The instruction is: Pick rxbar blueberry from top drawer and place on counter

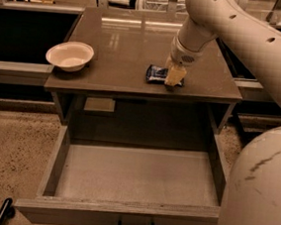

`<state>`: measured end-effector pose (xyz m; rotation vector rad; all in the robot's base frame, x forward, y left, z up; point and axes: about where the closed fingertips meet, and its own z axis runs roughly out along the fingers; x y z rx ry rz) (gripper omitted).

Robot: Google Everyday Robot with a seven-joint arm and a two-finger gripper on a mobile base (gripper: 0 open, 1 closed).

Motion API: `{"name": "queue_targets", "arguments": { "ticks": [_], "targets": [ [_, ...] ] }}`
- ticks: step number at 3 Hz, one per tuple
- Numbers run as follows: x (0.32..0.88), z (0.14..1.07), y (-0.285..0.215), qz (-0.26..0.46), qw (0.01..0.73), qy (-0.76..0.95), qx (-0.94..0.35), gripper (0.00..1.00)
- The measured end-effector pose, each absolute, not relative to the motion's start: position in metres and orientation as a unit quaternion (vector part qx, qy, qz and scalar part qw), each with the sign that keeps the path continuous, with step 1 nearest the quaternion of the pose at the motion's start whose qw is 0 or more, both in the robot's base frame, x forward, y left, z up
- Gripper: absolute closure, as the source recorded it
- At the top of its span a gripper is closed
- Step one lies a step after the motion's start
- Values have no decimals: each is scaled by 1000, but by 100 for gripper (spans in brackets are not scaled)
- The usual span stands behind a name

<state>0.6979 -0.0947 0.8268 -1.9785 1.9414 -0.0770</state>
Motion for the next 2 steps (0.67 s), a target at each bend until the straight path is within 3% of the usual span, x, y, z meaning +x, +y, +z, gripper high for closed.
{"name": "queue_targets", "arguments": {
  "ticks": [1,2],
  "targets": [
    [698,827,-95,-27,183,689,-701,14],
    [698,827,-95,-27,183,689,-701,0]
  ]
}}
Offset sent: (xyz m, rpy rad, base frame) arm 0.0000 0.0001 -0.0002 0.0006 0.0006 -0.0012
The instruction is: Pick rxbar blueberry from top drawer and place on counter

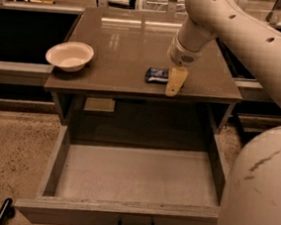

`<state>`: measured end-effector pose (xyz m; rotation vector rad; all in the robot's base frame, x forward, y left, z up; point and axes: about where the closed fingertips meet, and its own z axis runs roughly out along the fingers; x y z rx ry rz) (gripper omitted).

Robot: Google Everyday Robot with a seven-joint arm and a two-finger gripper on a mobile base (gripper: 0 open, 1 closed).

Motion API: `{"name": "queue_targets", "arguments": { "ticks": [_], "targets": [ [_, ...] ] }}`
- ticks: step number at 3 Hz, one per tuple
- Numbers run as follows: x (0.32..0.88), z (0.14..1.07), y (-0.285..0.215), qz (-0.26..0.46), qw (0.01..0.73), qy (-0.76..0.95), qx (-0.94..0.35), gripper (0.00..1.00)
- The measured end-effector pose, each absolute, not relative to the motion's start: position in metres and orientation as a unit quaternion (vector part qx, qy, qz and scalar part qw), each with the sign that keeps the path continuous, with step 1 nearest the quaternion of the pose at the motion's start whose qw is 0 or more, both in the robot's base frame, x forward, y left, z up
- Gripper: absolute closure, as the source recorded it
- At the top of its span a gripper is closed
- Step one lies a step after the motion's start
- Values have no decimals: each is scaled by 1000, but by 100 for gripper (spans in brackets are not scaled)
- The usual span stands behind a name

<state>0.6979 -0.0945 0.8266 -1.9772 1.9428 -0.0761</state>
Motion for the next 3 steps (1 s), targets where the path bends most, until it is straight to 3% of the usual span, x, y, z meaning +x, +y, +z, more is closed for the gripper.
{"name": "queue_targets", "arguments": {
  "ticks": [2,3],
  "targets": [
    [689,883,-93,56,235,648,-722,0],
    [691,911,-88,59,261,639,-721,0]
  ]
}}
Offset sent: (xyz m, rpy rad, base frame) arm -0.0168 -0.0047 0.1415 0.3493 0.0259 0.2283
